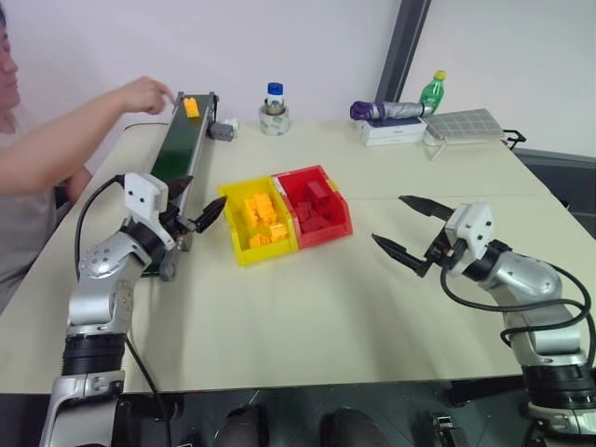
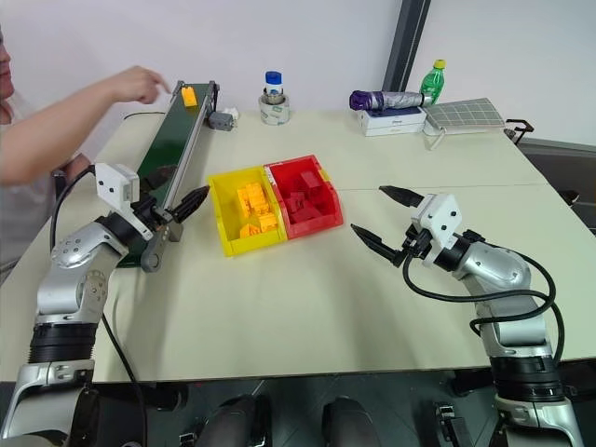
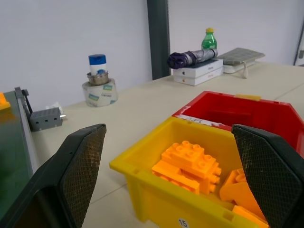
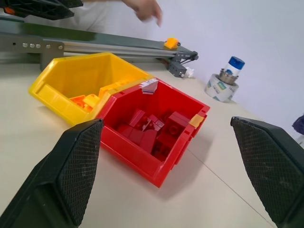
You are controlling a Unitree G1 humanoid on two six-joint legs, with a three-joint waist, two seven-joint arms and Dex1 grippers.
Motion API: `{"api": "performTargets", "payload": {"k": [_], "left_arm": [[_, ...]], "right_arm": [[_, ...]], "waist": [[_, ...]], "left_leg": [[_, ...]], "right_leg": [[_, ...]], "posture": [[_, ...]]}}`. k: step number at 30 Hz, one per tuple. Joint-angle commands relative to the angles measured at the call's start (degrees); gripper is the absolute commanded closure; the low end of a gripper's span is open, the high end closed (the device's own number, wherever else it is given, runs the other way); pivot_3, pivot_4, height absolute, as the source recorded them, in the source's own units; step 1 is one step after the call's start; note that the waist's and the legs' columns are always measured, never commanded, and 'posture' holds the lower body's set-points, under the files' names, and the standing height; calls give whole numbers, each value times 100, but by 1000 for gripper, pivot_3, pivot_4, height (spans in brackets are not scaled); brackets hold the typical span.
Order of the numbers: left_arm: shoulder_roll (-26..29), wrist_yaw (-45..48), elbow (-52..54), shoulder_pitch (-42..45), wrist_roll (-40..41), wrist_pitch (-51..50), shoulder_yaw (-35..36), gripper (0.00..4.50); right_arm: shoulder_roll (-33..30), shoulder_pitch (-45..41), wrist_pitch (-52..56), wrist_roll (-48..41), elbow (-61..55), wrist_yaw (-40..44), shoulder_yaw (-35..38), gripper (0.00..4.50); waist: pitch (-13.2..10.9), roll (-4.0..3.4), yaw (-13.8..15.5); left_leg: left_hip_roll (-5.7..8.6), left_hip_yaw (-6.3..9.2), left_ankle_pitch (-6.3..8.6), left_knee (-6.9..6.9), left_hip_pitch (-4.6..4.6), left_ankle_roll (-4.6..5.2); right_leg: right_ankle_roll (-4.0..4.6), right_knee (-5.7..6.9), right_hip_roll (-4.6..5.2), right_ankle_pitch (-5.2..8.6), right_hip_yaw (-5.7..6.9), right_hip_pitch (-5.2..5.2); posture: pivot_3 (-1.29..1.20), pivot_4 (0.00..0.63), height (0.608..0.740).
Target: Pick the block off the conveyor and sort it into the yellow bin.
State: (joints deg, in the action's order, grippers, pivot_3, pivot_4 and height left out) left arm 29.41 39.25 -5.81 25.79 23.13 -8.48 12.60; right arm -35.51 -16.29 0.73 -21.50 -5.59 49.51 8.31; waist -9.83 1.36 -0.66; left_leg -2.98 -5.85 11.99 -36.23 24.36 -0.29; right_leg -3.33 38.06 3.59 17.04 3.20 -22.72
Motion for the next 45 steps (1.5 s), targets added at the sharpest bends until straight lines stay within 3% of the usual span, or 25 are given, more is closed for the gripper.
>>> {"api": "performTargets", "payload": {"k": [1, 14, 22, 25, 45], "left_arm": [[147, -55, 303, -142, 33, 47, 224, 34], [85, -736, 1072, -1105, -47, 380, 719, 34], [-531, -2341, 1706, -2153, -447, 553, 1696, 34], [-659, -2632, 1721, -2357, -520, 438, 1736, 34], [-827, -2845, 1861, -1787, -291, -146, 1159, 34]], "right_arm": [[-13, -115, -38, -91, -65, 41, 73, 0], [-141, 150, 282, -223, -315, 223, 120, 0], [-43, -25, 257, -209, -181, 310, -24, 0], [-33, -112, 214, -193, -81, 354, -65, 0], [22, -256, 228, -184, -53, 378, -78, 0]], "waist": [[0, 0, -1], [0, 0, 3], [0, -1, -5], [1, 0, 16], [2, 0, 102]], "left_leg": [[0, 0, 0, 0, 0, 0], [0, -1, 1, 0, 0, 1], [-3, 0, 1, 7, -2, 1], [-2, 0, 1, 0, -1, 1], [0, -3, -3, 6, 1, 8]], "right_leg": [[0, 0, 0, 0, 0, 0], [2, -3, 12, 0, -3, 1], [3, -1, 10, 0, -3, -3], [3, -2, 11, 0, -3, 0], [35, -8, 19, 6, -3, -5]], "posture": [[0, 150, 740], [0, 150, 740], [0, 150, 740], [0, 150, 740], [0, 150, 740]]}}
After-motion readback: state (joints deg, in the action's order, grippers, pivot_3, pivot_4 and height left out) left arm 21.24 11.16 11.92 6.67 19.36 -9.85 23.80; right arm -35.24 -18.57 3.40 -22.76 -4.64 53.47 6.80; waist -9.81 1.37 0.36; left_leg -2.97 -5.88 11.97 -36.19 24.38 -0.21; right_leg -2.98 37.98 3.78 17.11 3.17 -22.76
